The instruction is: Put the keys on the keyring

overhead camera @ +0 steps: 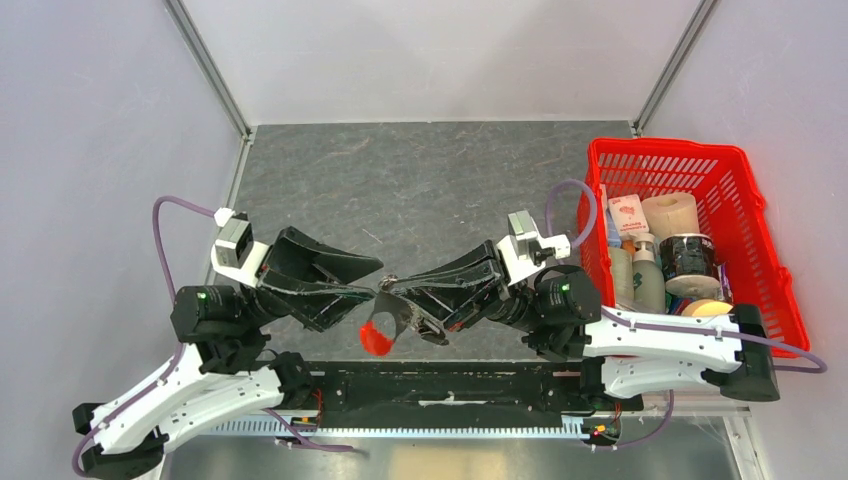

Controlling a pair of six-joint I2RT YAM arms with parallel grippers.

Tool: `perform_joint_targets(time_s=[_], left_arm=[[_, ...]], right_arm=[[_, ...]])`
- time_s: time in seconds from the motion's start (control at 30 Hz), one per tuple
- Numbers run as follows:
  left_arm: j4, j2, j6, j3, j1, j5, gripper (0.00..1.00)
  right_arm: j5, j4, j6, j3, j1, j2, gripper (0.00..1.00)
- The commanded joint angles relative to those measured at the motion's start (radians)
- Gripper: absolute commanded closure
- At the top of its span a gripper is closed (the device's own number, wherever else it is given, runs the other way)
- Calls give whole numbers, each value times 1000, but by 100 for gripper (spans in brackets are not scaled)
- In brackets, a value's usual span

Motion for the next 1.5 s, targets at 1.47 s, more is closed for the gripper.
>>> perform_joint_targets(time_s=[1.47], left_arm=[[72, 36, -53, 36, 0, 70, 69]], right_arm=[[-5, 68, -76, 46, 1, 15, 100]])
